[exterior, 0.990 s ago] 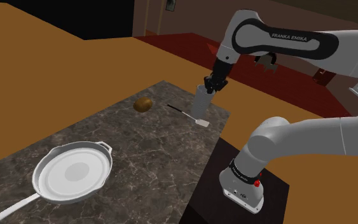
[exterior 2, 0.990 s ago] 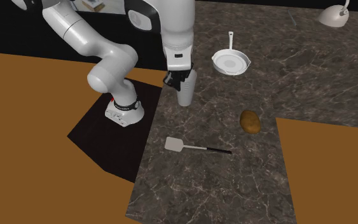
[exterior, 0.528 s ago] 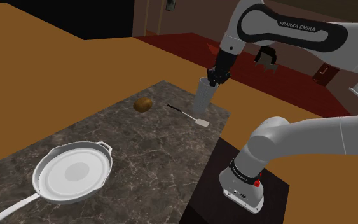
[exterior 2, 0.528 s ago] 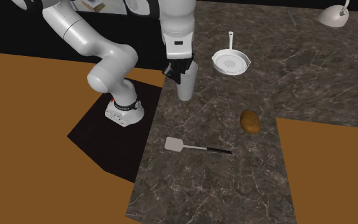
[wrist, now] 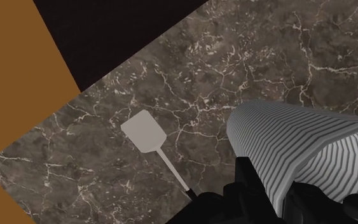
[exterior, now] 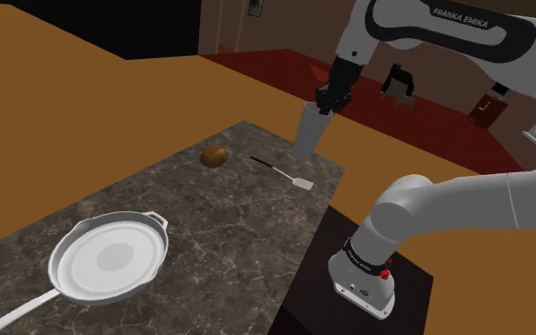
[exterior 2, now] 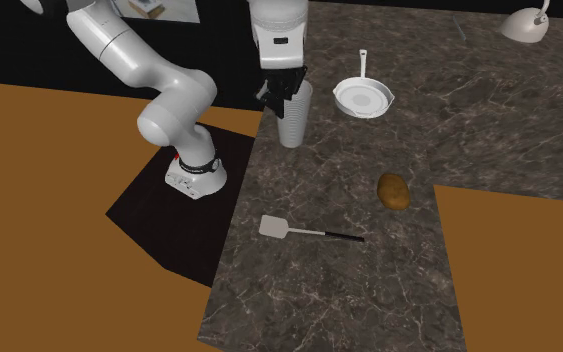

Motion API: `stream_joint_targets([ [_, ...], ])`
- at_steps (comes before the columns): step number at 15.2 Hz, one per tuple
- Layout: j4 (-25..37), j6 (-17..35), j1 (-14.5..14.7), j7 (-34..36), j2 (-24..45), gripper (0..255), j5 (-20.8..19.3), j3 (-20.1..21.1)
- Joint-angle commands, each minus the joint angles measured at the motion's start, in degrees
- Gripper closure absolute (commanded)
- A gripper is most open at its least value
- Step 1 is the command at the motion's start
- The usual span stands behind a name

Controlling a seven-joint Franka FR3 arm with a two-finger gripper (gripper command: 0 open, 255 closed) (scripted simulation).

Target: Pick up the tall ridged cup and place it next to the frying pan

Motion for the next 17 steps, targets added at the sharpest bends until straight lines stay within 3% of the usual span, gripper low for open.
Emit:
stream_joint_targets([
  [1, 1.8, -1.4, 0.0, 0.1, 0.4, 255, 0.0, 0.0],
  [17, 9.2, 2.9, 5.7, 20.5, 9.0, 255, 11.7, 19.2],
])
